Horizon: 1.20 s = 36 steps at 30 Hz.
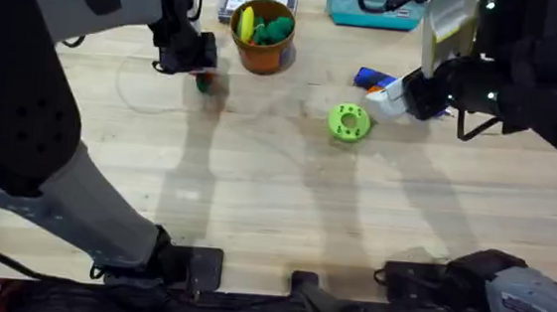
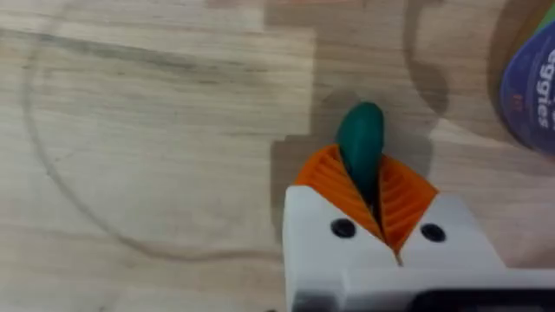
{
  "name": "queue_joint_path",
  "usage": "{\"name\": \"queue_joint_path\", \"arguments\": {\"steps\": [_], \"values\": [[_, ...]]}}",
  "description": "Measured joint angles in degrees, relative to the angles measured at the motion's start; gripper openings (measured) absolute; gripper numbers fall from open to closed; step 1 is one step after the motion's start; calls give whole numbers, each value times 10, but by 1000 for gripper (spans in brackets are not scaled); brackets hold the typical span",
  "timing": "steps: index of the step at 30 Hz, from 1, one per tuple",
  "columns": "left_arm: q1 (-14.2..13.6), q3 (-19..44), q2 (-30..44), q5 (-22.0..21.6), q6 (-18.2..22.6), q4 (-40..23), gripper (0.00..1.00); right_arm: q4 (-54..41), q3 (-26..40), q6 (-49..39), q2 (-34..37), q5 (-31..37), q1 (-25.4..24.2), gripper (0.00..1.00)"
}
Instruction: Pick up the gripper from the table and insert it into the empty holder that is missing its gripper. Then pick up a screw, insert it into the mounting hole, and use the screwdriver to tighten it. Finally, clean up the table by picking up the vegetable and placing it into the bucket.
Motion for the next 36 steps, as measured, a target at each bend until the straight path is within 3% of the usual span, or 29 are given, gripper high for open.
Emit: {"name": "queue_joint_path", "arguments": {"steps": [3,9,13,15,18,21,29,32,36], "values": [[0,34,1,0,-1,-47,28,0,0,0,0,0,0,972],[0,174,1,4,-2,-147,28,0,0,0,0,0,0,972],[0,257,-1,50,-2,-169,28,0,0,0,0,0,0,972],[0,280,-3,94,-3,-162,28,0,0,0,0,0,0,972],[-6,288,-6,162,-4,-128,28,0,0,0,0,0,0,972],[-23,288,-5,196,-4,-114,28,0,0,0,0,0,0,972],[-82,288,33,213,-4,-91,62,0,0,0,0,0,0,972],[-91,288,59,213,-6,-87,82,0,0,0,0,0,0,972],[-90,288,84,209,-7,-87,180,0,0,0,0,0,0,972]]}}
